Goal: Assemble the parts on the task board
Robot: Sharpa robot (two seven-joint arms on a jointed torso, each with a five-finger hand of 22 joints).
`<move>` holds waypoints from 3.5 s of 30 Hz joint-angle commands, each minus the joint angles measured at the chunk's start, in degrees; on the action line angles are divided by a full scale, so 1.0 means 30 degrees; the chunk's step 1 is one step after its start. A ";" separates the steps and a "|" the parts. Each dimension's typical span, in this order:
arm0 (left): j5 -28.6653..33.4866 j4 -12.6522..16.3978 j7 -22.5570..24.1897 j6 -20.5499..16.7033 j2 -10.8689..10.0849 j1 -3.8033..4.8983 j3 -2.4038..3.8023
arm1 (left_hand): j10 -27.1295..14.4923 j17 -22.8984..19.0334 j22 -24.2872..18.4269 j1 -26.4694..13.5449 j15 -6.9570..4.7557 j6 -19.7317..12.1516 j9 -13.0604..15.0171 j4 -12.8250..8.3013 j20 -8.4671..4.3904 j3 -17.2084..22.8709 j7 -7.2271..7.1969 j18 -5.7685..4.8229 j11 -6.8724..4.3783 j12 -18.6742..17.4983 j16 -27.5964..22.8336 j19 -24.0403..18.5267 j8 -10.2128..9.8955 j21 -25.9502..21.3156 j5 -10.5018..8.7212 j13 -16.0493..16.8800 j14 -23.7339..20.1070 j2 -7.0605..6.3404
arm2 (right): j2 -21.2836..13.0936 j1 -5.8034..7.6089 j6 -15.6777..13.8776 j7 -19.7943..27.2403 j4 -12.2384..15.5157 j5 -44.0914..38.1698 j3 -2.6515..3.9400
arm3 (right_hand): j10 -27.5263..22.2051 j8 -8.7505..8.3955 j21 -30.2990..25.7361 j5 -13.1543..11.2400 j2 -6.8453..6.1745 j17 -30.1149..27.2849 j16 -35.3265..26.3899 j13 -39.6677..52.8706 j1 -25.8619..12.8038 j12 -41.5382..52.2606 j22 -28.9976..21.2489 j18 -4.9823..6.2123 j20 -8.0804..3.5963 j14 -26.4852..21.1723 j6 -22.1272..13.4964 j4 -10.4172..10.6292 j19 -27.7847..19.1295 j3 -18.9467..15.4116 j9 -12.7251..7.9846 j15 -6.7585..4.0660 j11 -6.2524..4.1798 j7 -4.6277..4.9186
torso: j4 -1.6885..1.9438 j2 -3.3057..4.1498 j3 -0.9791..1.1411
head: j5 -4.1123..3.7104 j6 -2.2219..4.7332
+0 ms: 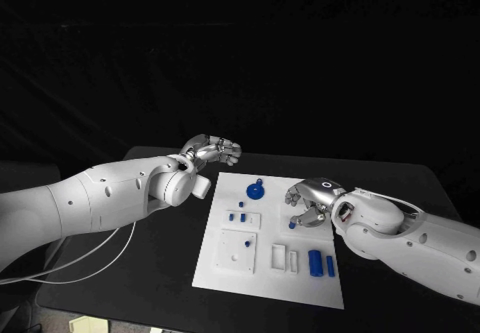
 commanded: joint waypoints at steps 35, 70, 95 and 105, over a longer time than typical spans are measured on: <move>0.0103 -0.0064 0.0180 0.0316 0.0018 0.0034 0.0012 | -0.0102 0.0090 0.0031 -0.0116 0.0099 -0.0108 -0.0045 0.0054 0.0014 -0.0084 -0.0014 0.0307 -0.0007 -0.0075 -0.0160 0.0137 0.0099 -0.0120 -0.0013 -0.0043 0.0058 0.0187 | 0.0756 -0.0576 0.0299 -0.0255 -0.1116 -0.1463 -0.0794 | 0.2951 0.1513 0.0311 -0.0842 0.1826 -0.0400 0.0523 0.0561 0.1198 0.1387 0.0400 0.1523 -0.0068 0.0009 0.2558 0.0596 -0.0038 0.2417 0.0607 -0.0854 -0.1063 -0.0319 | 0.0022 0.0014 -0.0029 | 0.0031 -0.0246; 0.0107 -0.0343 0.0213 0.0351 0.0161 0.0032 0.0014 | -0.0103 0.0159 0.0047 -0.0127 0.0101 -0.0111 -0.0060 0.0067 0.0020 -0.0096 -0.0016 0.0320 -0.0008 -0.0064 -0.0221 0.0152 0.0117 -0.0150 -0.0013 -0.0058 0.0073 0.0208 | 0.1492 -0.0739 -0.2383 -0.0057 0.1845 -0.0777 0.0034 | 0.3849 0.1926 0.0527 -0.0839 0.1939 -0.0505 0.0664 0.1326 0.0885 0.1828 0.0311 0.1523 -0.0298 0.0057 0.3461 0.0195 0.0181 0.3376 0.1030 -0.1278 -0.1494 -0.0714 | 0.0016 0.0010 -0.0032 | 0.0209 -0.0202; 0.0118 -0.0361 0.0180 0.0426 0.0463 0.0034 0.0014 | -0.0093 0.0211 0.0059 -0.0138 0.0103 -0.0108 -0.0070 0.0076 0.0024 -0.0107 -0.0019 0.0325 -0.0012 -0.0053 -0.0266 0.0162 0.0135 -0.0173 -0.0015 -0.0067 0.0085 0.0213 | 0.4499 -0.2078 -0.1426 0.0148 0.0432 -0.1599 -0.1542 | 0.3785 0.1861 0.0526 -0.0822 0.2130 -0.0546 0.0669 0.1439 0.0770 0.1773 0.0312 0.1523 -0.0324 0.0036 0.3415 0.0005 0.0162 0.3403 0.1059 -0.1257 -0.1473 -0.0690 | 0.0042 0.0015 -0.0035 | 0.0666 -0.0423; 0.0118 -0.0374 0.0165 0.0432 0.0480 0.0034 0.0014 | -0.0094 0.0230 0.0063 -0.0146 0.0104 -0.0109 -0.0074 0.0081 0.0026 -0.0113 -0.0019 0.0326 -0.0012 -0.0052 -0.0284 0.0165 0.0140 -0.0182 -0.0016 -0.0071 0.0087 0.0211 | 0.4728 -0.2321 -0.1497 0.0137 -0.0154 -0.2441 -0.1782 | 0.3782 0.1847 0.0532 -0.0817 0.2169 -0.0562 0.0674 0.1488 0.0735 0.1762 0.0318 0.1523 -0.0328 0.0032 0.3423 -0.0106 0.0153 0.3402 0.1074 -0.1255 -0.1473 -0.0691 | 0.0019 0.0016 -0.0005 | 0.0851 -0.0630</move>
